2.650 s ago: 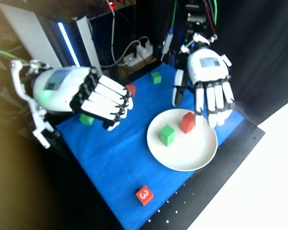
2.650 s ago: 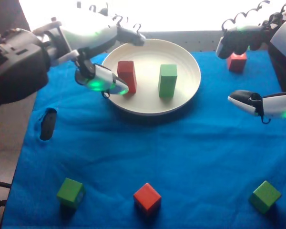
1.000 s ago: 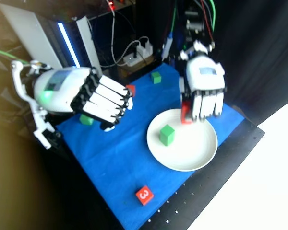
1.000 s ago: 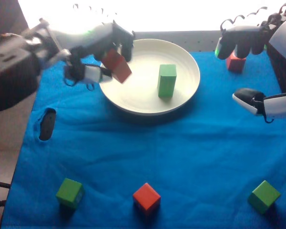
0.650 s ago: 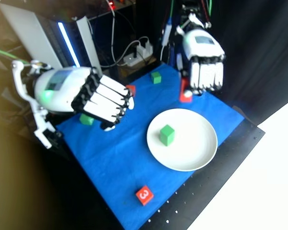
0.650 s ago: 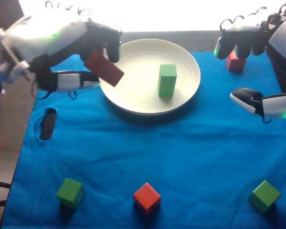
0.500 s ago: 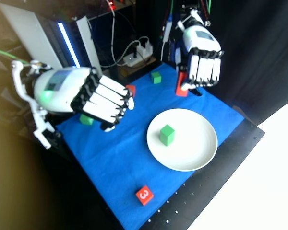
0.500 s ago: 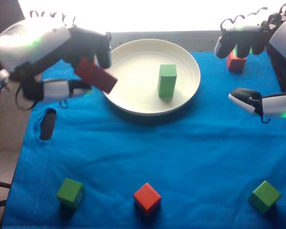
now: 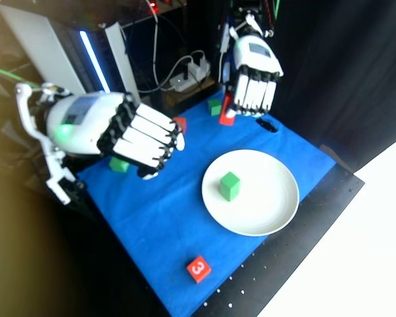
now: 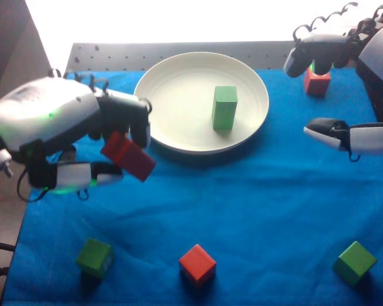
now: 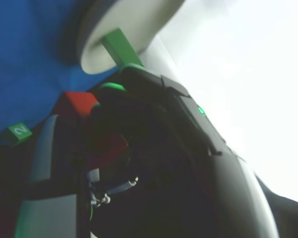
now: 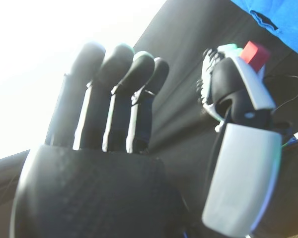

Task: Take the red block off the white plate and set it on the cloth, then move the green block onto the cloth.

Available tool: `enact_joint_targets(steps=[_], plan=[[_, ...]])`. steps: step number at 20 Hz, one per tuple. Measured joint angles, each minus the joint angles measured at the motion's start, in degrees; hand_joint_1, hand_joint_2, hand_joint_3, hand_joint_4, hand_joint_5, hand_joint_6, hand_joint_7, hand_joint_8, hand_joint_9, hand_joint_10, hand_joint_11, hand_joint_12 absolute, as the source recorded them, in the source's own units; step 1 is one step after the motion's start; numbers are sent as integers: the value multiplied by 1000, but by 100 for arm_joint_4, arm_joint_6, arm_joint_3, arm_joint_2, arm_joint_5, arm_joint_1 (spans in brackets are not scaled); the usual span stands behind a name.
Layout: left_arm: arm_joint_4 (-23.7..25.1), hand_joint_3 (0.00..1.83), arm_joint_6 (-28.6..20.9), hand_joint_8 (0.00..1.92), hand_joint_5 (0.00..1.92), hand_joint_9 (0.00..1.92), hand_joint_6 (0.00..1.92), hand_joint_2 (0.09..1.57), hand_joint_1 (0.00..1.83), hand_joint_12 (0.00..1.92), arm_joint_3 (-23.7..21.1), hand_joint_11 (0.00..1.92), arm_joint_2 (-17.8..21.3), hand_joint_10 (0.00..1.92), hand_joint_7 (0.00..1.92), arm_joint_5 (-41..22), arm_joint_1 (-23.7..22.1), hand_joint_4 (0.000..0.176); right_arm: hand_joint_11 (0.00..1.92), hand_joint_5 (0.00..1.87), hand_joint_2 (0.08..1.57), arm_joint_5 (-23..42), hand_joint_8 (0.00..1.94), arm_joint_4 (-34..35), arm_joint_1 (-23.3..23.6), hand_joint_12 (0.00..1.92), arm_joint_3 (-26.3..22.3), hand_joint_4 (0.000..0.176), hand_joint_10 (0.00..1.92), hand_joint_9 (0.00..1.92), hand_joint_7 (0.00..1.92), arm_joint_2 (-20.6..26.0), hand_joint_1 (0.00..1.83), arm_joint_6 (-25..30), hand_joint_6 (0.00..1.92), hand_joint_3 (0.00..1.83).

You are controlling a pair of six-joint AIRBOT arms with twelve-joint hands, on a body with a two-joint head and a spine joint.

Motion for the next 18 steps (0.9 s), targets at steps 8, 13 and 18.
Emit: enact_joint_targets(steps=[8,13,18], plan=[[20,0,2,243,588,444,446,1100,825,1486,-11,92,-114,600,588,337,33,1,604,648,785,2,1322,0,0,1779,0,0,1489,676,679,0,1163,-2,857,206],[-87,0,2,0,479,288,5,1033,719,1320,7,0,-118,240,361,293,44,63,601,599,729,0,1294,0,0,1772,0,0,1465,658,657,0,1120,-2,936,369],[-378,16,7,0,341,242,0,1180,310,962,92,0,-118,77,255,52,114,74,561,625,679,0,1181,22,0,1800,2,0,1416,630,661,0,1123,-2,876,451]])
